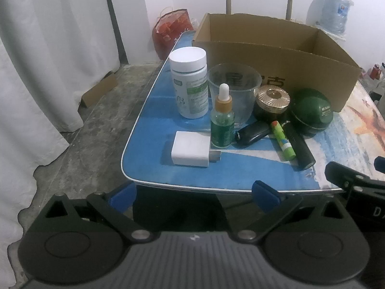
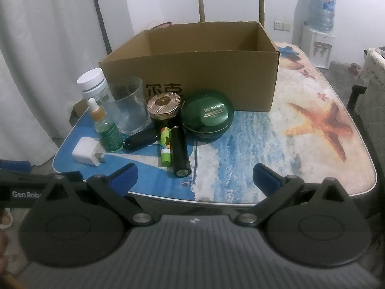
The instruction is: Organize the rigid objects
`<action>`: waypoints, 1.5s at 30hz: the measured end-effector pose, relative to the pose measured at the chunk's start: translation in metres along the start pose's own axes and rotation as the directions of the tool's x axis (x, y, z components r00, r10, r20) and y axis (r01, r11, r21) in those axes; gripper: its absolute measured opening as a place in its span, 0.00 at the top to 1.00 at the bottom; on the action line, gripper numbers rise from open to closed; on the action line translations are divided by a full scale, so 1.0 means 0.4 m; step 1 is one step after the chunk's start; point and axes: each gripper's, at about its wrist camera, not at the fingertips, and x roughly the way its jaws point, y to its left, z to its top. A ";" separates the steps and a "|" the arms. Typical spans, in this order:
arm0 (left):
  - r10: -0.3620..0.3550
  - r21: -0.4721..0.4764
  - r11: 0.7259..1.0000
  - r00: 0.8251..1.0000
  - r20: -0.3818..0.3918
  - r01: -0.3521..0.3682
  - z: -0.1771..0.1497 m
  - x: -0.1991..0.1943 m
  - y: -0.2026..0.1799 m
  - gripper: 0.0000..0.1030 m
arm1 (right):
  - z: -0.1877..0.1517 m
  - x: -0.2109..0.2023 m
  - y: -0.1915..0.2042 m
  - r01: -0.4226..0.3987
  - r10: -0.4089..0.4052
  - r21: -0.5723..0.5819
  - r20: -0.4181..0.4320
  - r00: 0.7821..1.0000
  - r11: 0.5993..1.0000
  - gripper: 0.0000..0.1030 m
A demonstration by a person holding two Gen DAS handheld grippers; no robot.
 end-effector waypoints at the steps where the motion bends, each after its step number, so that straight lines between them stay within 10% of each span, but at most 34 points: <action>1: 0.000 0.000 1.000 1.000 0.000 0.000 0.000 0.000 0.000 0.00 | 0.000 0.000 0.000 -0.002 0.002 0.001 -0.001 1.000 1.000 0.01; 31: -0.024 0.006 1.000 1.000 0.002 0.024 0.004 0.007 -0.018 0.00 | 0.006 0.004 -0.014 0.007 -0.007 0.013 0.004 1.000 1.000 0.01; 45: -0.253 0.219 0.948 0.965 0.070 0.233 0.016 0.040 -0.161 0.02 | 0.058 0.050 -0.194 -0.174 0.172 0.091 0.036 0.984 0.980 0.01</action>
